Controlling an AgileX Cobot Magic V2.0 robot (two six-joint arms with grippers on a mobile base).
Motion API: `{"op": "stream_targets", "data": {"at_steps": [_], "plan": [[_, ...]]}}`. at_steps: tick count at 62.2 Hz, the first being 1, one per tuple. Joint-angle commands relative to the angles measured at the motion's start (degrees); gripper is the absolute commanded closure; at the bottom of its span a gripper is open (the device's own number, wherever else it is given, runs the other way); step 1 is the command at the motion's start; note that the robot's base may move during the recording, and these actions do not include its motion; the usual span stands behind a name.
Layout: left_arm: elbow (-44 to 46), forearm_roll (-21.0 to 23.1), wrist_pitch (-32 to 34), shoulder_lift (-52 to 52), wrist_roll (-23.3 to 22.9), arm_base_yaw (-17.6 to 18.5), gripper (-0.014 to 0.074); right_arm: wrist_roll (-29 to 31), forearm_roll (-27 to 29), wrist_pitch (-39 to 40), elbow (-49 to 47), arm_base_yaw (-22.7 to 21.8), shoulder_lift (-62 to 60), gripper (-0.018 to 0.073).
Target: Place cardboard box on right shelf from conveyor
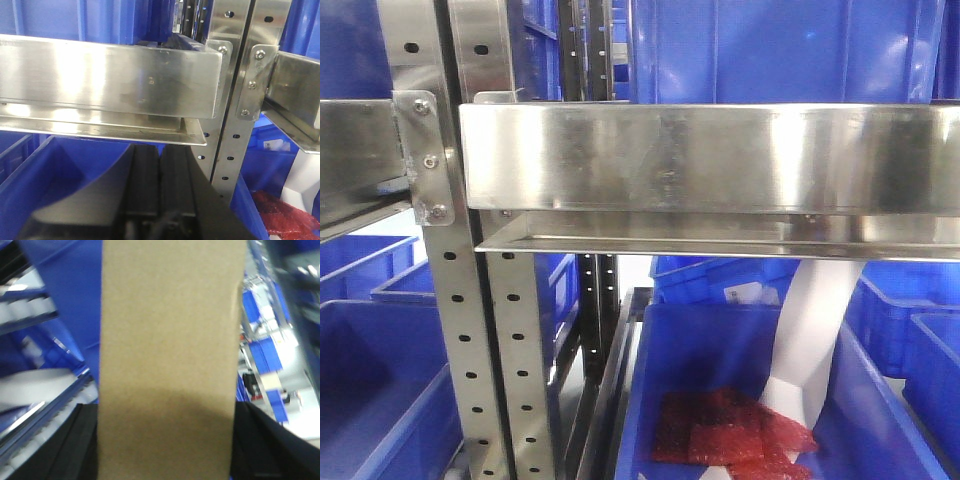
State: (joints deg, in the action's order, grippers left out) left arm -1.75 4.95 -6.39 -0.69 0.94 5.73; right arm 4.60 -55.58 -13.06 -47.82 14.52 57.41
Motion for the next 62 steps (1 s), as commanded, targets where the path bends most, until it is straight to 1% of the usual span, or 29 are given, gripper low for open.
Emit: {"op": "stream_targets", "data": {"at_steps": [1, 7, 16, 19, 41, 62], "plan": [[0.2, 0.1, 4.6, -0.3, -0.1, 0.4, 0.0715, 0.5, -5.8, 4.3, -2.5, 0.0, 3.6, 0.0247], [0.2, 0.1, 4.6, -0.3, -0.1, 0.4, 0.0715, 0.5, -10.4, 6.3, -2.5, 0.0, 7.4, 0.0247], [0.2, 0.1, 4.6, -0.3, -0.1, 0.4, 0.0715, 0.5, -19.3, 10.5, -2.5, 0.0, 11.7, 0.0247], [0.2, 0.1, 4.6, -0.3, -0.1, 0.4, 0.0715, 0.5, -20.8, 11.2, -2.5, 0.0, 12.5, 0.0247], [0.2, 0.1, 4.6, -0.3, -0.1, 0.4, 0.0715, 0.5, -21.2, 11.8, -2.4, 0.0, 16.7, 0.0247], [0.2, 0.1, 4.6, -0.3, -0.1, 0.4, 0.0715, 0.5, -21.2, 11.7, -2.8, 0.0, 16.8, 0.0244]]}}
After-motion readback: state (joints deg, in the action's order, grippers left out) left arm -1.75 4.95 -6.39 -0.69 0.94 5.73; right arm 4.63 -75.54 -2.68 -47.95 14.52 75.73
